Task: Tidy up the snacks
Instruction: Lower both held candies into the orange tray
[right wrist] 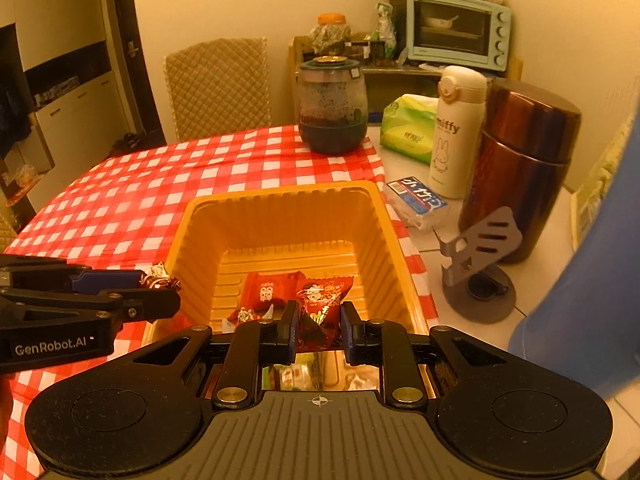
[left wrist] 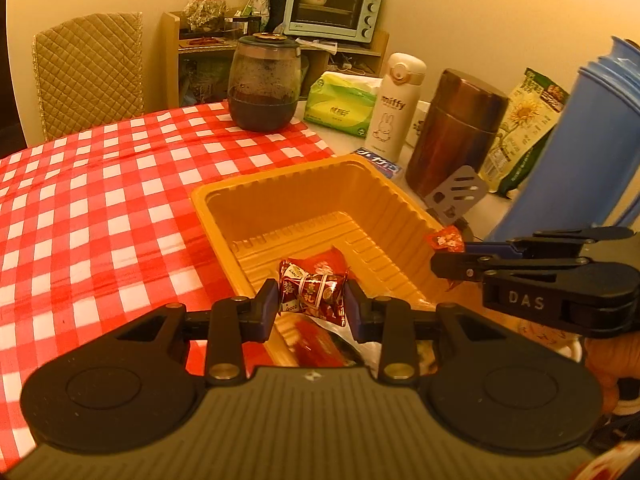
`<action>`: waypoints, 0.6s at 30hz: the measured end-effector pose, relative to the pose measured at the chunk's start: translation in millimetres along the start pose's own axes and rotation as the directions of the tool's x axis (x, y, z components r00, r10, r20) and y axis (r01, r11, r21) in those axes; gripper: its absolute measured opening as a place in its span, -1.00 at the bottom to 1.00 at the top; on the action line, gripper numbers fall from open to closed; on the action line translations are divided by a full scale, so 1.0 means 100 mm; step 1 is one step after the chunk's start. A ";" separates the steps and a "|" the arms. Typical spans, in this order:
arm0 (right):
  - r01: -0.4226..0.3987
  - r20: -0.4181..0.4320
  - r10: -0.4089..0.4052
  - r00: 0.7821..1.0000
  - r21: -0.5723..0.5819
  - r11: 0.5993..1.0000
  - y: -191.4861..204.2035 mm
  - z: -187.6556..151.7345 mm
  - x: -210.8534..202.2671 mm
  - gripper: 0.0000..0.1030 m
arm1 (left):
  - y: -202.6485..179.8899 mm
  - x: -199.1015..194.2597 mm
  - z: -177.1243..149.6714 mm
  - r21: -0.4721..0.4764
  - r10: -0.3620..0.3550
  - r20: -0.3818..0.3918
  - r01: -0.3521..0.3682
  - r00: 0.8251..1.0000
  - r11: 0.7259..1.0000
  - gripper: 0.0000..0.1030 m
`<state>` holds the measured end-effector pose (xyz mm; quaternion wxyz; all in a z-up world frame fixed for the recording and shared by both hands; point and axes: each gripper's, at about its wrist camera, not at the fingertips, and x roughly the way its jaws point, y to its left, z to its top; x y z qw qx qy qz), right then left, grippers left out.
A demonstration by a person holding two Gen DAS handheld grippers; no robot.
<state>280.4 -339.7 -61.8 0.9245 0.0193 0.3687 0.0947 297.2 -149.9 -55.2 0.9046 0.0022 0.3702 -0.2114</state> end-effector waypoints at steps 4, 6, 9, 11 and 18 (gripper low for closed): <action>-0.004 -0.015 0.004 1.000 -0.024 1.000 -0.02 0.11 0.13 -0.57 | 0.10 0.12 0.09 -0.009 0.001 -0.010 -0.001 1.000 1.000 -0.38; -0.005 -0.024 0.004 1.000 -0.035 0.999 -0.03 0.16 0.21 -0.58 | 0.14 0.18 0.13 -0.008 0.000 -0.015 0.000 1.000 1.000 -0.38; -0.011 -0.040 0.009 0.999 -0.049 0.999 -0.04 0.24 0.31 -0.58 | 0.17 0.26 0.20 -0.005 -0.003 -0.023 0.003 1.000 1.000 -0.38; -0.013 -0.051 0.010 0.999 -0.063 0.998 -0.04 0.28 0.38 -0.58 | 0.18 0.31 0.24 0.004 -0.002 -0.025 0.002 1.000 1.000 -0.38; -0.026 -0.086 0.018 0.996 -0.089 0.996 -0.04 0.37 0.59 -0.58 | 0.21 0.46 0.37 0.030 0.008 -0.035 -0.007 0.999 1.000 -0.38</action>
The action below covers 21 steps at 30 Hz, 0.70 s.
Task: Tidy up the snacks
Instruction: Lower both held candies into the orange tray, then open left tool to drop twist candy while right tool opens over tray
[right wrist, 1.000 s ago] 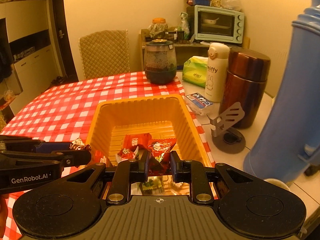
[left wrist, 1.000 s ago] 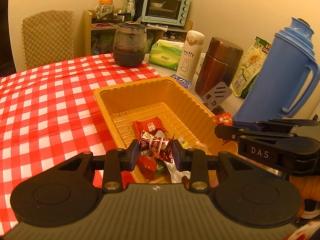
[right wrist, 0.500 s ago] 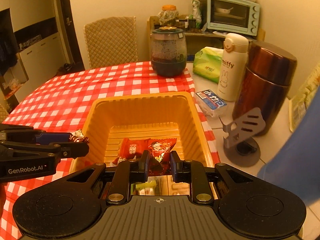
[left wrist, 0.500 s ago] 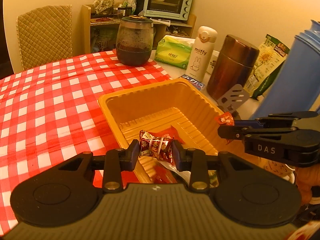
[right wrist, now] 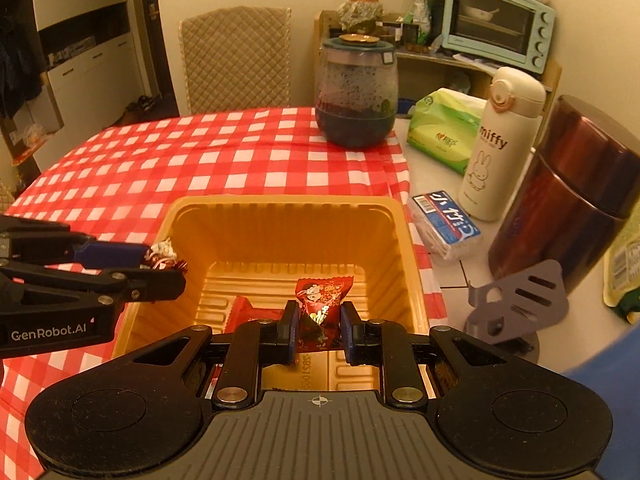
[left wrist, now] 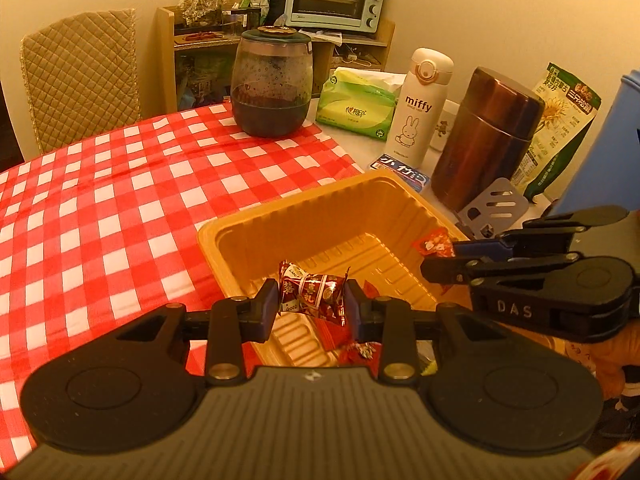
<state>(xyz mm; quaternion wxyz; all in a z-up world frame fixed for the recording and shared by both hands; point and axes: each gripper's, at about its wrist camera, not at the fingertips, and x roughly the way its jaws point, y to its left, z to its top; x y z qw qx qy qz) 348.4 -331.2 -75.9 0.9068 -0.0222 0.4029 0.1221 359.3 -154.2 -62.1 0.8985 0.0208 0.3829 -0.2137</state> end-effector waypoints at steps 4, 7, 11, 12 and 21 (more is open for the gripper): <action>-0.008 -0.017 0.008 1.000 -0.006 1.000 0.00 0.04 0.09 -0.57 | 0.01 0.07 0.06 0.018 0.008 -0.006 -0.008 1.000 1.000 -0.38; -0.014 -0.024 0.014 1.000 -0.004 1.000 -0.02 0.07 0.15 -0.58 | 0.02 0.14 0.11 0.030 0.016 -0.013 -0.016 1.000 0.999 -0.38; -0.017 -0.032 0.017 0.999 0.003 1.000 -0.05 0.11 0.22 -0.58 | 0.05 0.25 0.16 0.043 0.023 -0.036 -0.022 0.999 0.999 -0.38; -0.017 -0.033 0.017 0.999 0.005 1.000 -0.06 0.12 0.23 -0.58 | 0.05 0.27 0.17 0.047 0.023 -0.040 -0.021 0.999 0.999 -0.37; -0.018 -0.027 0.019 0.999 0.017 1.000 -0.07 0.14 0.26 -0.58 | 0.04 0.34 0.22 0.084 0.021 -0.048 -0.017 0.999 0.996 -0.36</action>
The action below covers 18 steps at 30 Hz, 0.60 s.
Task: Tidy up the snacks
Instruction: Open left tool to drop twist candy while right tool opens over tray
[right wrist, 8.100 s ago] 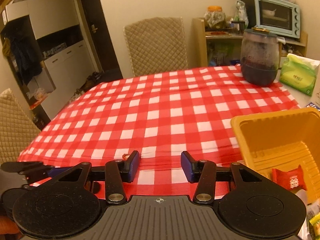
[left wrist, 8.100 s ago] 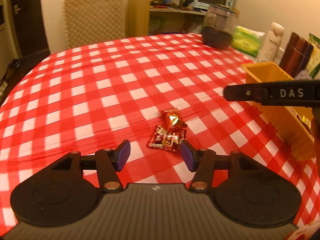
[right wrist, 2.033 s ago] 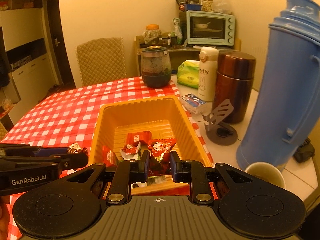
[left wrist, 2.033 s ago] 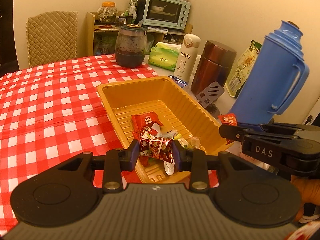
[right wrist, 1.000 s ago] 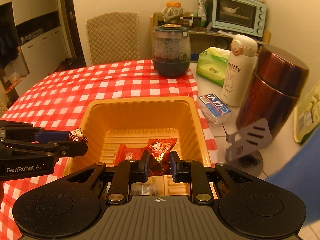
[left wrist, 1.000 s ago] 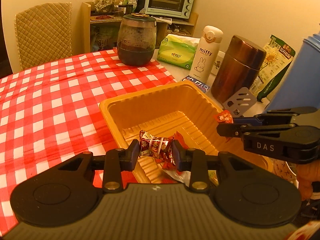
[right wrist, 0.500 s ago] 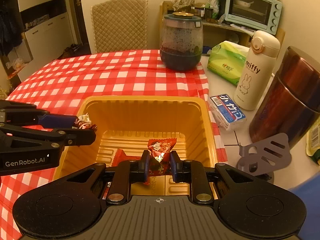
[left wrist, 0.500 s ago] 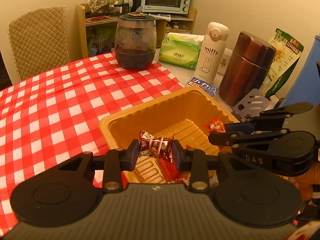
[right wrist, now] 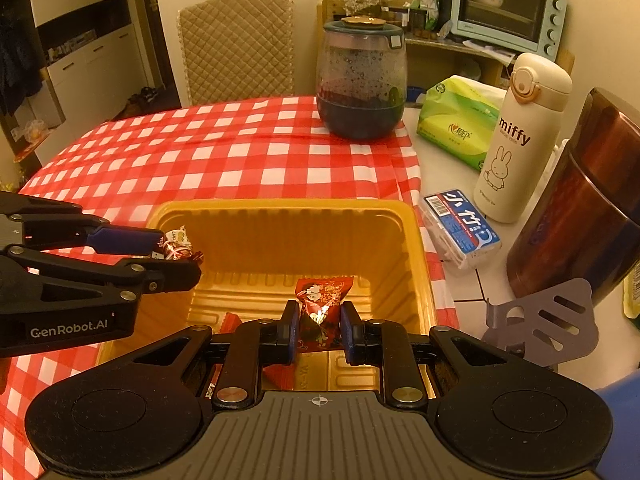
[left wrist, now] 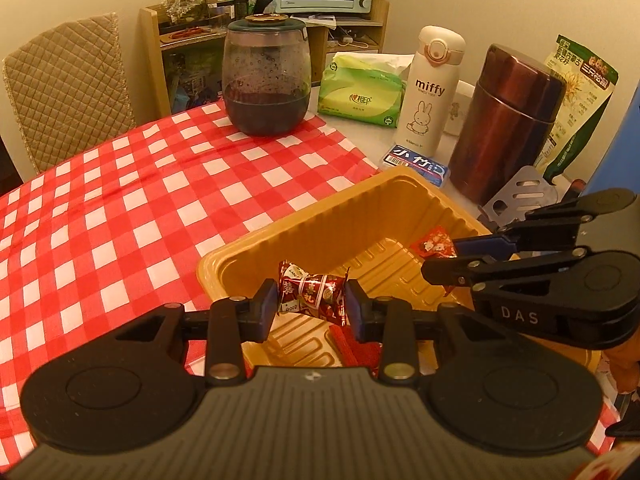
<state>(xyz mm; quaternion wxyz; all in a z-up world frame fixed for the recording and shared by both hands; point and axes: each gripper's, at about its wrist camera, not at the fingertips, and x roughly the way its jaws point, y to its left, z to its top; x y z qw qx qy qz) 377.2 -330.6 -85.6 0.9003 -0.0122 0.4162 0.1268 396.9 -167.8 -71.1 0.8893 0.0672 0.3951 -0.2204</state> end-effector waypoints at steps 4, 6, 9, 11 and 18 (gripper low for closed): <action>-0.009 0.004 0.009 1.000 0.027 1.000 -0.02 0.01 0.01 -0.58 | 0.01 0.04 0.01 0.006 0.004 -0.018 -0.004 1.000 1.000 -0.16; -0.009 0.006 0.009 1.000 0.030 1.000 -0.03 0.01 0.01 -0.58 | 0.01 0.02 0.01 0.006 0.009 -0.007 -0.009 1.000 1.000 -0.14; -0.011 0.003 0.011 1.000 0.032 0.999 -0.03 0.01 0.00 -0.58 | 0.02 -0.01 0.00 0.008 0.019 0.001 -0.019 1.000 1.000 -0.14; -0.012 0.003 0.012 1.000 0.034 0.999 -0.04 0.01 0.00 -0.58 | 0.03 -0.02 0.00 0.011 0.024 0.002 -0.024 1.000 1.000 -0.14; -0.018 0.006 0.017 1.000 0.038 0.999 -0.01 0.01 -0.01 -0.57 | 0.04 -0.05 0.01 0.016 0.032 0.010 -0.033 0.999 0.999 -0.14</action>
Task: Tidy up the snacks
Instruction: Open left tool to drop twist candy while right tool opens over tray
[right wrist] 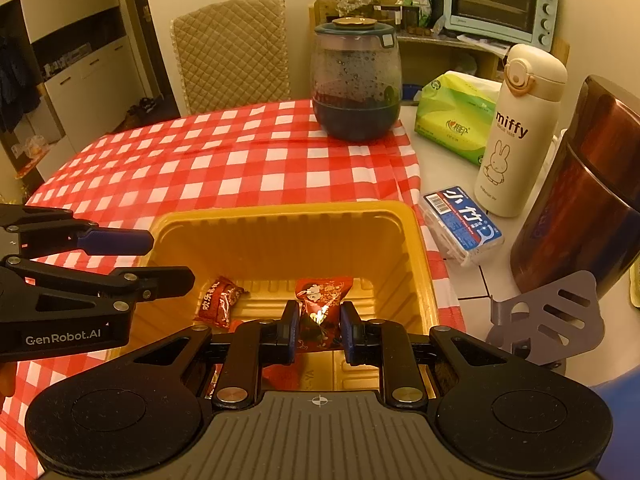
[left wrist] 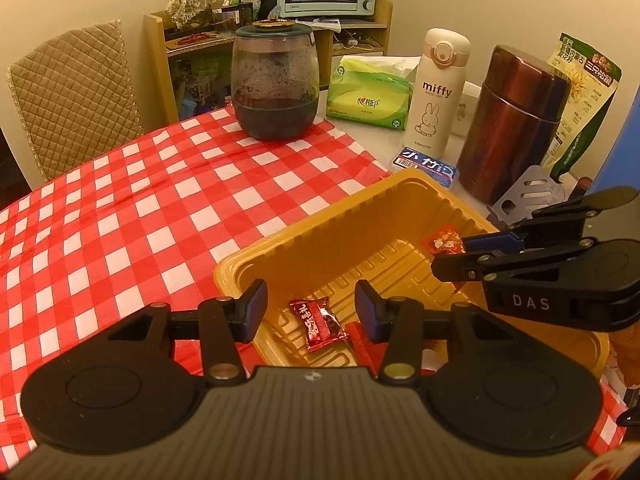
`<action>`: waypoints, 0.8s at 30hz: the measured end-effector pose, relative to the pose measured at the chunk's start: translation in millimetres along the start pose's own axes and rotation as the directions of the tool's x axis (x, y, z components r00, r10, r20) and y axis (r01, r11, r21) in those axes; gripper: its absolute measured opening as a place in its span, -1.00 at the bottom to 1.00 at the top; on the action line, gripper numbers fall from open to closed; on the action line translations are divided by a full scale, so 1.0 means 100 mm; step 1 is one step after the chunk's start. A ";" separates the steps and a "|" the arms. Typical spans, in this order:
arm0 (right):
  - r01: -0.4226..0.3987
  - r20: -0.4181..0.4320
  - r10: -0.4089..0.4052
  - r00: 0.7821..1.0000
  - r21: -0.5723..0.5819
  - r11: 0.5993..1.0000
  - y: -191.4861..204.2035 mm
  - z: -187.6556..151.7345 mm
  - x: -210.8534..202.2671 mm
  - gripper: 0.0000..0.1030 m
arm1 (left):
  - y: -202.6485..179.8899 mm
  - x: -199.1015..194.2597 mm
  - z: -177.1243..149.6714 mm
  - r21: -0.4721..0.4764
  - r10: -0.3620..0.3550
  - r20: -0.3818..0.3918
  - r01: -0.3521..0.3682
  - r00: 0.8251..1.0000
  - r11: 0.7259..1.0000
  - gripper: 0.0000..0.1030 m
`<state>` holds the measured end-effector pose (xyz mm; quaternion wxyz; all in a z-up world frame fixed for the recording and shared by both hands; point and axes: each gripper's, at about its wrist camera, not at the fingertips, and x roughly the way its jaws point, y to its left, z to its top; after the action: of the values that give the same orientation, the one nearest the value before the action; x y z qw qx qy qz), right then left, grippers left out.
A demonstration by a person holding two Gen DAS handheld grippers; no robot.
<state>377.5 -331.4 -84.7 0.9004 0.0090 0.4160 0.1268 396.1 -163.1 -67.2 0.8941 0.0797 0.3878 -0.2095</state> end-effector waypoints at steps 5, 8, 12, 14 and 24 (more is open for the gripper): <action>-0.008 -0.003 0.008 1.000 0.012 1.000 0.00 0.02 0.03 -0.57 | 0.00 -0.01 0.00 0.003 -0.002 0.001 0.002 1.000 1.000 -0.14; -0.011 -0.003 0.011 1.000 0.016 1.000 0.00 0.05 0.05 -0.57 | 0.00 -0.01 0.01 0.000 0.000 0.005 0.000 1.000 1.000 -0.14; -0.011 -0.006 0.011 1.000 0.015 1.000 0.01 0.07 0.07 -0.57 | 0.01 -0.01 0.00 0.001 0.002 0.002 -0.002 1.000 1.000 -0.14; -0.012 -0.007 0.013 1.000 0.016 1.000 0.02 0.07 0.08 -0.57 | 0.02 -0.01 0.00 0.001 0.002 0.001 -0.002 1.000 1.000 -0.14; -0.066 0.047 0.060 0.997 0.117 0.991 -0.12 0.10 0.04 0.17 | 0.05 -0.02 -0.03 -0.003 0.002 0.005 -0.002 1.000 1.000 -0.03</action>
<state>390.2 -341.1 -83.0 0.9027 0.0784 0.4027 0.1299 394.9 -156.9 -67.8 0.8954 0.0782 0.3857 -0.2082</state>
